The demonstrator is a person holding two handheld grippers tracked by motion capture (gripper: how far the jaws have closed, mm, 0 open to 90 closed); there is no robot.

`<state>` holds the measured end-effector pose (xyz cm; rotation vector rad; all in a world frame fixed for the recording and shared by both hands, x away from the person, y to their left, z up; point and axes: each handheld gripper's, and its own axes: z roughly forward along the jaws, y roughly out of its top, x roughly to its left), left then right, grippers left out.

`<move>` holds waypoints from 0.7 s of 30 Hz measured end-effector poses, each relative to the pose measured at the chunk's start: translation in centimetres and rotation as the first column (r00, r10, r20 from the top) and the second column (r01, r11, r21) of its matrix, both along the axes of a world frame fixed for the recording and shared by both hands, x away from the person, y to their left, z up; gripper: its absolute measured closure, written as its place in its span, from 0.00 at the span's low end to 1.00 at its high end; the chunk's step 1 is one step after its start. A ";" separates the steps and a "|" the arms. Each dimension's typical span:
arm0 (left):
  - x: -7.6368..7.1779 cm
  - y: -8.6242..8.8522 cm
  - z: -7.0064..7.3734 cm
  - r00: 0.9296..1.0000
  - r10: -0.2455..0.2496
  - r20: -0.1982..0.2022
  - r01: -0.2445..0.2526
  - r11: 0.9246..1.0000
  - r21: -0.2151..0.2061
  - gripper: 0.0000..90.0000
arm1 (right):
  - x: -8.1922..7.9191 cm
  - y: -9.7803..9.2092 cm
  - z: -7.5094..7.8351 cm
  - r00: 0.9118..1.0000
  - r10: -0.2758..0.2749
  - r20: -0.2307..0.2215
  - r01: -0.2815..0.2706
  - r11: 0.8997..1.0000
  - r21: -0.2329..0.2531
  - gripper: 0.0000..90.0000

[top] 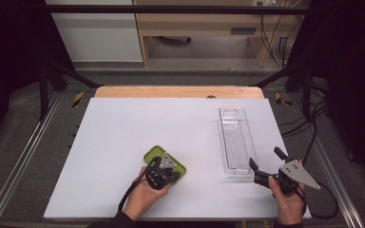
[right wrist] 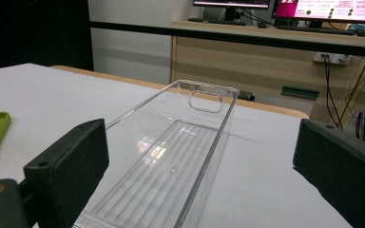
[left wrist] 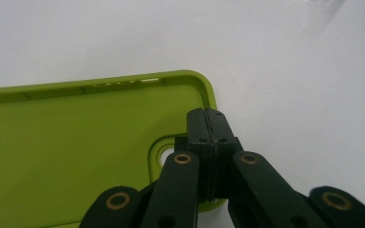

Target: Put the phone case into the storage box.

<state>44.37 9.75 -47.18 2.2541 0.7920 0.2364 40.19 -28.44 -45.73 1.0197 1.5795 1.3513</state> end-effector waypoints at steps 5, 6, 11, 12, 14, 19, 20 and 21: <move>-0.4 1.1 0.9 0.996 0.066 0.065 -0.062 0.996 -0.061 1.00 | -0.2 0.2 0.4 1.000 -0.004 0.004 0.004 0.998 0.064 0.04; -0.5 1.6 1.1 0.994 0.083 0.073 -0.077 0.994 -0.079 1.00 | -0.2 0.2 0.7 1.000 -0.001 0.005 0.001 0.996 0.086 0.04; -1.3 4.2 2.3 0.977 0.146 0.155 -0.124 0.982 -0.146 0.96 | -0.7 0.2 2.9 1.000 -0.013 0.010 0.011 0.988 0.156 0.03; -1.5 4.7 2.6 0.971 0.162 0.176 -0.136 0.979 -0.152 0.93 | -0.8 0.4 3.3 1.000 -0.013 0.007 0.012 0.988 0.152 0.03; -2.0 5.8 2.9 0.960 0.192 0.204 -0.155 0.970 -0.185 0.86 | -1.1 0.8 4.0 1.000 -0.010 -0.001 0.010 0.991 0.130 0.02; -3.0 8.3 3.1 0.931 0.248 0.269 -0.192 0.957 -0.220 0.66 | -1.3 2.8 5.1 0.998 0.045 -0.047 -0.041 0.996 0.080 0.02; -3.1 8.8 3.0 0.927 0.258 0.273 -0.199 0.954 -0.226 0.61 | -1.2 3.3 5.3 0.997 0.056 -0.058 -0.053 0.996 0.067 0.02; -3.3 9.3 3.0 0.922 0.268 0.278 -0.207 0.951 -0.228 0.57 | -1.1 3.8 5.5 0.995 0.069 -0.068 -0.066 0.997 0.048 0.02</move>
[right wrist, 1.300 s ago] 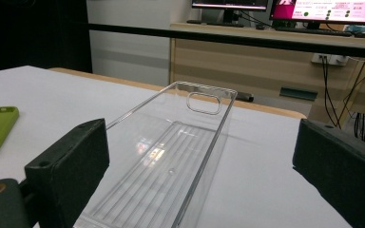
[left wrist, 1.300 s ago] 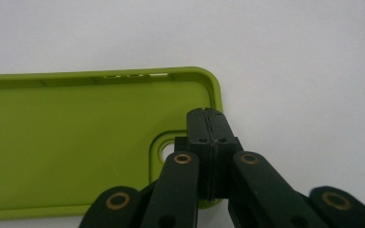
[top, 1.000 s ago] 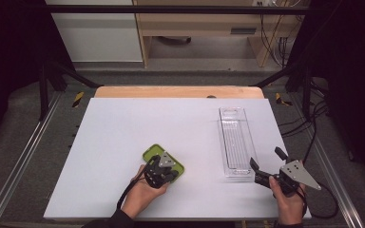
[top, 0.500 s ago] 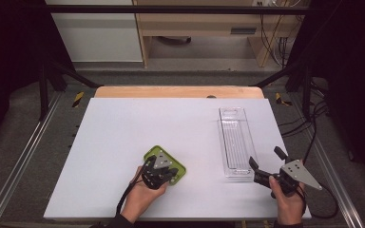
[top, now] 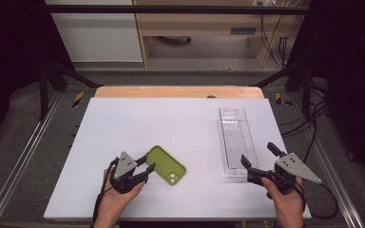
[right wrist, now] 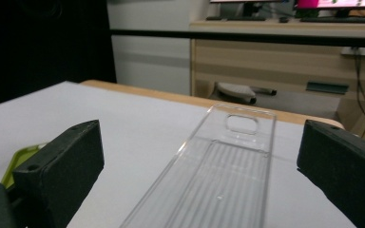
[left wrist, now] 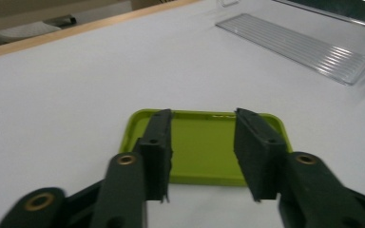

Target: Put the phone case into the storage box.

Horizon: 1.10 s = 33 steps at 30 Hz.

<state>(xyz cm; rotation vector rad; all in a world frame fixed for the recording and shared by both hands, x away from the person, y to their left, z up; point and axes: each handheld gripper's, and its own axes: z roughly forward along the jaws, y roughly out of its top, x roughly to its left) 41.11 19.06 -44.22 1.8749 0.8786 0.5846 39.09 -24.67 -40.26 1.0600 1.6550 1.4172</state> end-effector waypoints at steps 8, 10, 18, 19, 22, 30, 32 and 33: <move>-0.7 3.8 -0.4 0.996 0.057 0.064 -0.054 0.998 -0.040 0.27 | 0.9 4.4 1.7 0.994 0.098 -0.056 -0.103 0.990 -0.100 0.03; -0.6 4.7 -0.4 0.995 0.062 0.079 -0.057 0.997 -0.057 0.21 | 1.2 5.6 1.9 0.990 0.124 -0.071 -0.132 0.984 -0.121 0.03; -0.6 7.3 -0.8 0.990 0.107 0.097 -0.091 0.983 -0.159 0.11 | 2.7 10.8 1.3 0.954 0.248 -0.168 -0.276 0.944 -0.177 0.04; -0.6 7.5 -1.0 0.989 0.114 0.093 -0.097 0.980 -0.175 0.11 | 2.8 11.4 1.1 0.947 0.265 -0.180 -0.297 0.937 -0.183 0.04; -0.5 8.0 -1.4 0.986 0.133 0.098 -0.114 0.977 -0.179 0.10 | 3.2 13.1 0.6 0.931 0.292 -0.220 -0.335 0.921 -0.196 0.04; -0.6 8.4 -1.4 0.985 0.132 0.113 -0.108 0.974 -0.198 0.09 | 4.5 16.0 -1.2 0.889 0.328 -0.318 -0.405 0.889 -0.214 0.05; -0.6 8.3 -1.3 0.985 0.129 0.118 -0.104 0.975 -0.198 0.09 | 4.7 16.4 -1.7 0.877 0.333 -0.346 -0.417 0.885 -0.207 0.05; -0.6 8.3 -1.3 0.985 0.126 0.119 -0.101 0.975 -0.199 0.09 | 4.8 16.6 -1.9 0.870 0.335 -0.361 -0.425 0.881 -0.206 0.05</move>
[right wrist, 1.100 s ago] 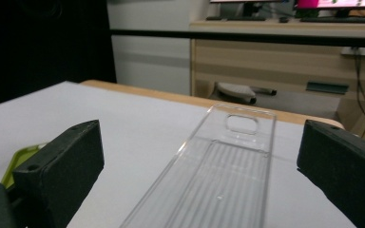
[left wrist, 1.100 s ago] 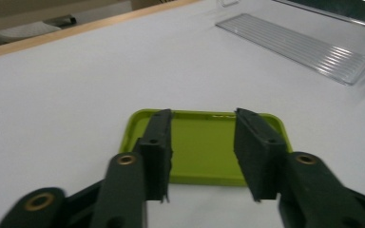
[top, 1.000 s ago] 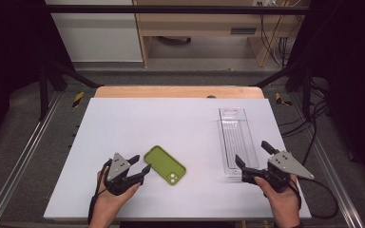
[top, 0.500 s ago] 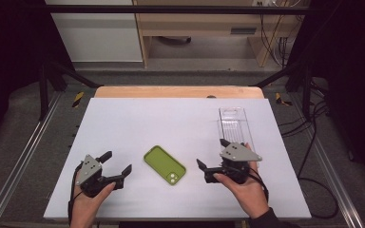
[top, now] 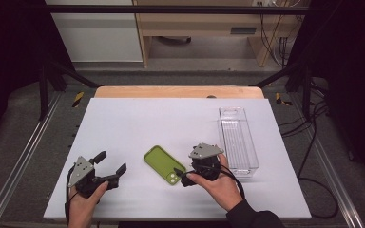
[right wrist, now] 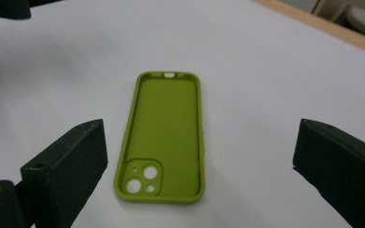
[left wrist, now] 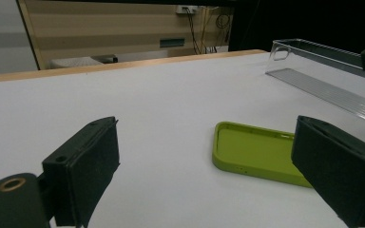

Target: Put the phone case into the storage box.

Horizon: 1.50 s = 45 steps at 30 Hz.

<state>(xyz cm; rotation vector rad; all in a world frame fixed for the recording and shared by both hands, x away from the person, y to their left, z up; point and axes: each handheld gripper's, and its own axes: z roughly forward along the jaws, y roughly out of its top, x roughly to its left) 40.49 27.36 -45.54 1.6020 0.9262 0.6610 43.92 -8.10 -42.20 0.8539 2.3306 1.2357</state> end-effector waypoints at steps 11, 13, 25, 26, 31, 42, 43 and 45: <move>-0.2 -0.5 0.1 1.000 -0.027 0.015 0.027 1.000 0.002 0.07 | 0.3 0.5 -2.6 0.995 0.030 -0.096 -0.034 0.999 -0.031 0.05; -0.2 -0.4 0.1 1.000 -0.024 0.016 0.024 1.000 -0.002 0.07 | 0.3 0.5 -2.9 0.994 0.026 -0.103 -0.030 0.999 -0.035 0.06; -0.2 -0.6 0.0 0.999 -0.038 0.012 0.038 0.999 -0.004 0.06 | 0.2 1.3 -4.2 0.990 0.040 -0.137 -0.048 0.997 -0.058 0.06; -0.2 -0.6 0.0 0.999 -0.040 0.011 0.040 0.999 -0.006 0.06 | 0.2 1.4 -4.3 0.990 0.043 -0.136 -0.052 0.997 -0.060 0.06; -0.2 -0.9 0.0 0.998 -0.057 0.014 0.057 0.998 0.000 0.06 | 0.4 1.8 -4.8 0.988 0.047 -0.150 -0.060 0.995 -0.083 0.07; -0.3 -1.3 0.1 0.997 -0.080 0.020 0.080 0.997 0.013 0.06 | 1.3 2.9 -5.5 0.982 0.041 -0.185 -0.052 0.997 -0.054 0.08; -0.3 -1.3 0.1 0.996 -0.082 0.022 0.082 0.997 0.013 0.06 | 1.5 3.0 -5.5 0.981 0.041 -0.191 -0.052 0.997 -0.049 0.08; -0.3 -1.4 0.1 0.996 -0.084 0.024 0.084 0.996 0.014 0.06 | 1.8 3.3 -5.7 0.979 0.041 -0.199 -0.051 0.998 -0.047 0.08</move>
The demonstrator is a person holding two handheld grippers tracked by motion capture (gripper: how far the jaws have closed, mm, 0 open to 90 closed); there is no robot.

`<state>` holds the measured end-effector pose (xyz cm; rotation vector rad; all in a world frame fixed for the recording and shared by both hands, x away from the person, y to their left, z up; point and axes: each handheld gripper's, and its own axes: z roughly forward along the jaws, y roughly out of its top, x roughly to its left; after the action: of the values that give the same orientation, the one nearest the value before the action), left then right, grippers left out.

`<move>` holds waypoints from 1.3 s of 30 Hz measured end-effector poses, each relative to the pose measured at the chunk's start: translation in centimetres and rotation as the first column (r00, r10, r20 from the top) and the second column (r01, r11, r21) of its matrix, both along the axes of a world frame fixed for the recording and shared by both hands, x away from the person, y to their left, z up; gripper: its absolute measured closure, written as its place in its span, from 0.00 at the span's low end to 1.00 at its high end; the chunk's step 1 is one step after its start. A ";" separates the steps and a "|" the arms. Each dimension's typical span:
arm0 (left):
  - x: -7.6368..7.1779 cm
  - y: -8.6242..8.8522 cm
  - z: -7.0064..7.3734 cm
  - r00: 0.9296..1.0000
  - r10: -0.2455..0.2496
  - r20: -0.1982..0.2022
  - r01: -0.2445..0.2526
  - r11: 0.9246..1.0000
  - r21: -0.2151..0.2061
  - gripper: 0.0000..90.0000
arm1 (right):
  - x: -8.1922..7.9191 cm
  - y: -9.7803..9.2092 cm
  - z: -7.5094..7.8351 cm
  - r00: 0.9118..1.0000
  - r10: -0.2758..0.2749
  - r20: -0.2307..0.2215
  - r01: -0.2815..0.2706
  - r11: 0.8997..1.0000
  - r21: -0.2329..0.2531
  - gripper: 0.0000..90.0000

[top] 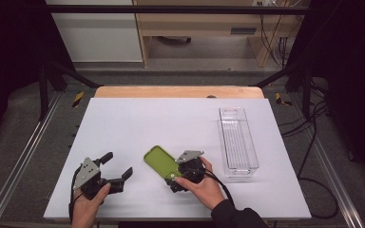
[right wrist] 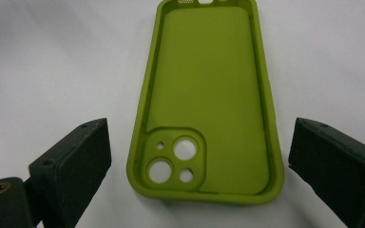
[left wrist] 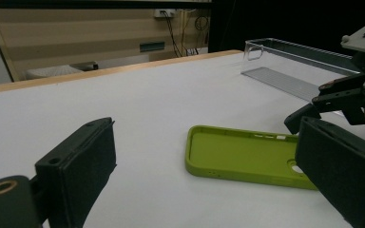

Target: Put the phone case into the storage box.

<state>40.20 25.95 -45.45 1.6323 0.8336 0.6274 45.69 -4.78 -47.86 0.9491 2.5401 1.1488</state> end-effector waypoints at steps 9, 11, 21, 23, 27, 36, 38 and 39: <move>0.0 -0.1 0.0 1.000 -0.004 0.001 0.004 1.000 0.002 0.06 | 0.7 1.1 -0.8 1.000 -0.005 -0.018 0.004 1.000 -0.022 0.08; 0.0 -0.1 0.0 1.000 -0.006 0.003 0.006 1.000 0.000 0.06 | 0.6 1.3 -0.9 1.000 -0.001 -0.008 0.001 0.999 -0.033 0.08; -0.1 -0.3 0.1 1.000 -0.015 0.006 0.015 1.000 -0.003 0.06 | 0.1 1.6 -1.0 0.999 0.000 0.047 0.004 0.996 -0.087 0.14; -0.1 -0.3 0.1 1.000 -0.017 0.006 0.017 1.000 -0.004 0.06 | 0.3 1.4 -0.9 0.999 0.007 0.043 -0.004 0.996 -0.084 0.15; -0.1 -0.3 0.2 1.000 -0.018 0.006 0.018 1.000 -0.012 0.06 | 0.3 1.4 -1.0 0.999 0.007 0.044 -0.003 0.997 -0.081 0.16; -0.1 -0.4 0.2 1.000 -0.021 0.013 0.021 1.000 0.007 0.06 | 0.6 1.3 -0.5 1.000 0.013 0.009 -0.012 0.996 -0.088 0.19; -0.1 -0.5 0.2 1.000 -0.023 0.016 0.023 1.000 0.012 0.06 | 0.8 1.2 -0.2 1.000 0.022 -0.001 -0.022 0.995 -0.093 0.19; -0.1 -0.5 0.2 1.000 -0.023 0.017 0.023 1.000 0.013 0.06 | 0.9 1.2 0.1 1.000 0.023 -0.002 -0.023 0.995 -0.098 0.19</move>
<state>40.14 25.46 -45.21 1.6440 0.7987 0.6310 46.59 -3.59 -47.80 0.8988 2.5882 1.0198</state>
